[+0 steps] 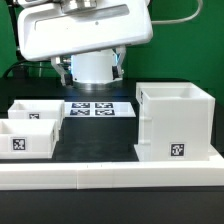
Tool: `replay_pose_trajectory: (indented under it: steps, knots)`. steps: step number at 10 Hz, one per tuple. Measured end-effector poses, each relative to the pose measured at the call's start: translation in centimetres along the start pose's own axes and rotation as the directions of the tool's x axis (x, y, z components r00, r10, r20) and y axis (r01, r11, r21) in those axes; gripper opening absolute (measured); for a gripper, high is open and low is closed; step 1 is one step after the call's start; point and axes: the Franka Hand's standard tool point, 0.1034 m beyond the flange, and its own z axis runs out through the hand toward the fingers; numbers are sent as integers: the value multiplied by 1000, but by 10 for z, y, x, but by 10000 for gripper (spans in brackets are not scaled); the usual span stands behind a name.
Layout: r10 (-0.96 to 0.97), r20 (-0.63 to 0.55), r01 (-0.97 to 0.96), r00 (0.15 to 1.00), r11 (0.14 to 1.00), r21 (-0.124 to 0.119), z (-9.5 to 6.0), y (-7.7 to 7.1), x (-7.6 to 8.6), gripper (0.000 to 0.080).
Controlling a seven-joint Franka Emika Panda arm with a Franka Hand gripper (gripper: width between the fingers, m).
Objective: Assemble drawer
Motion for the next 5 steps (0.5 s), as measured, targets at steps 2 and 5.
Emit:
replay_pose_trajectory:
  steps: [2,5]
  knots:
    - [-110,29,110,994,993,-30,7,3,-5,649]
    - [-68,92,75,993,994,-76,23,40,-22,649]
